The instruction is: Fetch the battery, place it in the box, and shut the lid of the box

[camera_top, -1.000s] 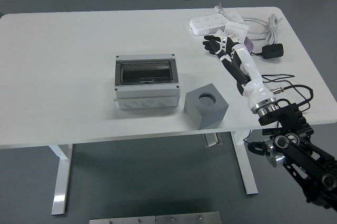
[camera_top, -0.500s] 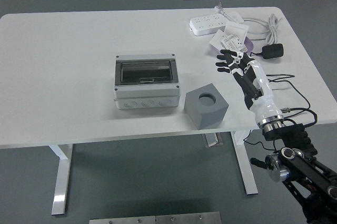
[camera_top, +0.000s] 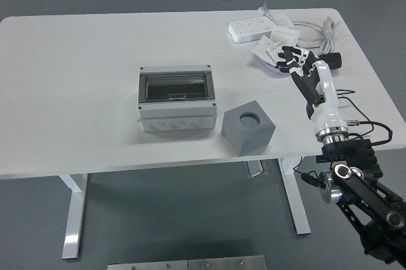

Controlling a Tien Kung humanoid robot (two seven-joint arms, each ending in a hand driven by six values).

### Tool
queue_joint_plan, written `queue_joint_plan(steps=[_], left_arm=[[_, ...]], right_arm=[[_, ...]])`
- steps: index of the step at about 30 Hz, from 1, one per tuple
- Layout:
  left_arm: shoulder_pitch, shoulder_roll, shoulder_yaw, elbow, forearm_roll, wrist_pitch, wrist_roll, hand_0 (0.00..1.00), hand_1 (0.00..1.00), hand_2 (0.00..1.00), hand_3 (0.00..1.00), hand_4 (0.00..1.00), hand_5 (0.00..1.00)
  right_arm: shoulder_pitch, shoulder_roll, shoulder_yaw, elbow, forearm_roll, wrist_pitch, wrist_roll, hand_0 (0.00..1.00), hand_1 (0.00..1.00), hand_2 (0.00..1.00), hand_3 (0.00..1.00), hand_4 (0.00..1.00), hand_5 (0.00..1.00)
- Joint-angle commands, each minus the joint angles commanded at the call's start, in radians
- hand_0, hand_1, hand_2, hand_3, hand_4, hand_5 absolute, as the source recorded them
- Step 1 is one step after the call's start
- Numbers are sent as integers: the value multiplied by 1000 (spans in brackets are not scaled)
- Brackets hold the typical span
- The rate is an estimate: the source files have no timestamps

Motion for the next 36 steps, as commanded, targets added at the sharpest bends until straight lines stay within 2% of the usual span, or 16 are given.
queue_joint_plan(steps=[3,8,18,20,21,26,27,32,33,36], left_arm=[[-1,0,2,0,-3,0,-1,668,748,713,809,659,268],[0,0,0,0,-2,-1,0,668,748,713,809,659,268],[-2,5,8,0,-13,-1,-1,669,748,711,809,658,269],[-2,5,10,0,-16,-2,-2,669,748,711,809,658,269],[-2,5,10,0,-16,-2,-2,670,747,711,808,658,270],[1,5,6,0,-13,-2,-1,670,747,711,808,658,270],[1,5,6,0,-12,-2,-1,670,747,711,807,659,271],[3,8,0,0,-3,-2,2,670,747,711,807,659,271],[1,8,1,0,-4,-2,1,670,746,711,808,659,272],[-4,9,12,0,-14,-3,-3,670,746,711,808,659,272]], right_arm=[[-18,-13,7,17,-23,14,4,630,616,659,659,765,644],[-38,-25,8,42,4,32,31,630,616,659,659,765,644],[16,0,-28,-6,84,82,-7,583,572,616,636,751,623],[8,-5,-29,-2,95,84,-1,583,572,616,636,751,623],[1,-8,-28,3,98,82,6,631,626,672,659,754,624],[-43,-26,-18,32,109,63,44,631,626,672,659,754,624],[-46,-27,-18,35,111,62,47,666,649,697,685,750,612],[-11,-7,-38,-9,131,67,62,666,649,697,685,750,612],[2,1,-43,-24,138,68,65,605,593,630,639,753,625],[25,15,-53,-53,149,70,70,605,593,630,639,753,625]])
